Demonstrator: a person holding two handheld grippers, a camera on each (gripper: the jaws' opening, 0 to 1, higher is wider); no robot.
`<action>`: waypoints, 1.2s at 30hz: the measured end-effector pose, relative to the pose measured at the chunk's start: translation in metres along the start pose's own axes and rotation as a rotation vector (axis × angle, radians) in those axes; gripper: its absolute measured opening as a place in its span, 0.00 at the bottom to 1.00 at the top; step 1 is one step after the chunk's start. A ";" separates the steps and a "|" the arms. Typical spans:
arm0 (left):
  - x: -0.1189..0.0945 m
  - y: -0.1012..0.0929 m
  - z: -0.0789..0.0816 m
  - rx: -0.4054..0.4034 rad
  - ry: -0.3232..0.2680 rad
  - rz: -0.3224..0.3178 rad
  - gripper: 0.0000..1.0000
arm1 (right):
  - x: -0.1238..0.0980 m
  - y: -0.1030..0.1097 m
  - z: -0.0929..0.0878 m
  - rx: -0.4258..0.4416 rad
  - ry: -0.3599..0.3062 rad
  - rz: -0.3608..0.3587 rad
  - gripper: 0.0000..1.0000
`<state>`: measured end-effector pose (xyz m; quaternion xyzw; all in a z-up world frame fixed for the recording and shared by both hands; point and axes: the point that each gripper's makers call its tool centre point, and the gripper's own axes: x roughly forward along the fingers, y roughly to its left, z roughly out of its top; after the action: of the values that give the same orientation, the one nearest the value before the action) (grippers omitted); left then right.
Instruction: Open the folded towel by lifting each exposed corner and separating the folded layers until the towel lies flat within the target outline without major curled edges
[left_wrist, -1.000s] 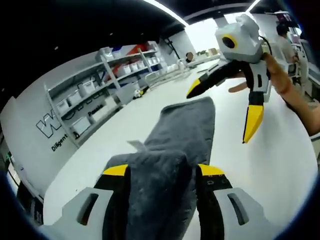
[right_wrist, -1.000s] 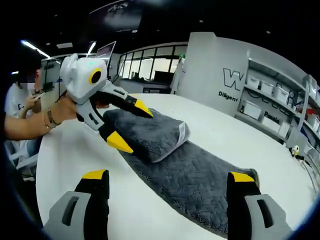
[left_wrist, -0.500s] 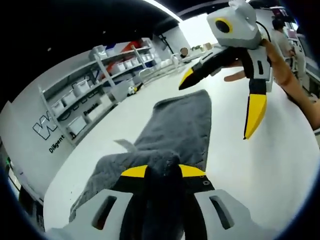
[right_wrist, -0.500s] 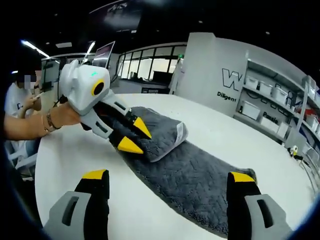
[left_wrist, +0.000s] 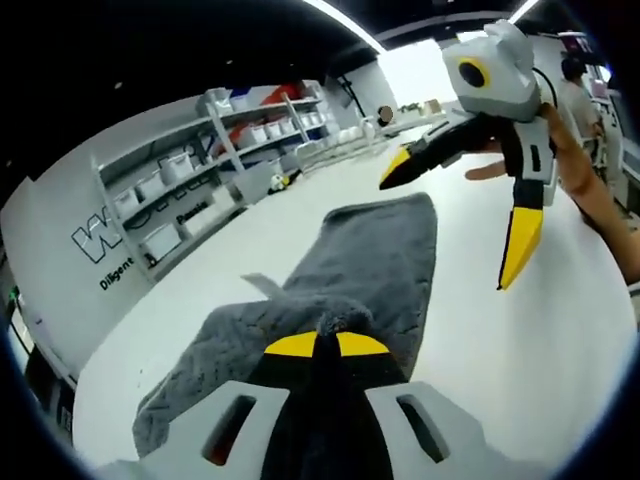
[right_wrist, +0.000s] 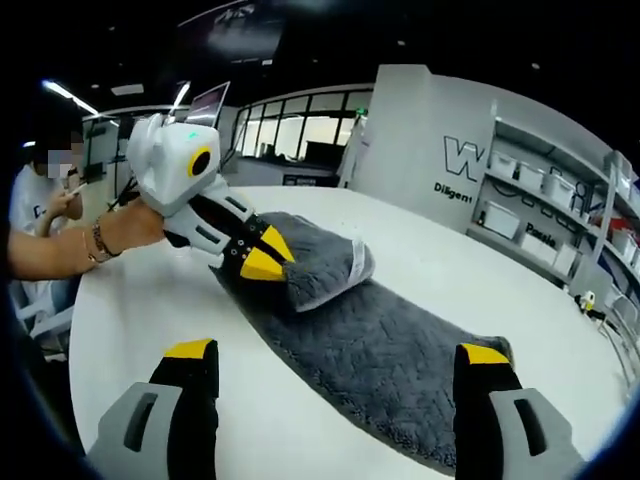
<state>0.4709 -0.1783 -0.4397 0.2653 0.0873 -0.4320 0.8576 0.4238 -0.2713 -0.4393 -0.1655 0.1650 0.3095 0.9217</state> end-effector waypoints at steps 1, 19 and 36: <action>-0.002 0.004 0.001 -0.012 -0.011 0.013 0.04 | 0.000 0.000 0.000 -0.001 0.001 -0.001 0.99; -0.049 0.062 0.013 -0.062 -0.069 0.183 0.03 | 0.003 0.003 -0.001 -0.011 0.012 0.007 0.99; -0.111 0.120 0.004 -0.104 -0.117 0.381 0.03 | 0.004 0.006 -0.005 -0.017 0.030 0.010 0.99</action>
<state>0.4973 -0.0452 -0.3487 0.2068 0.0079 -0.2717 0.9399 0.4225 -0.2668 -0.4466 -0.1769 0.1769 0.3129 0.9162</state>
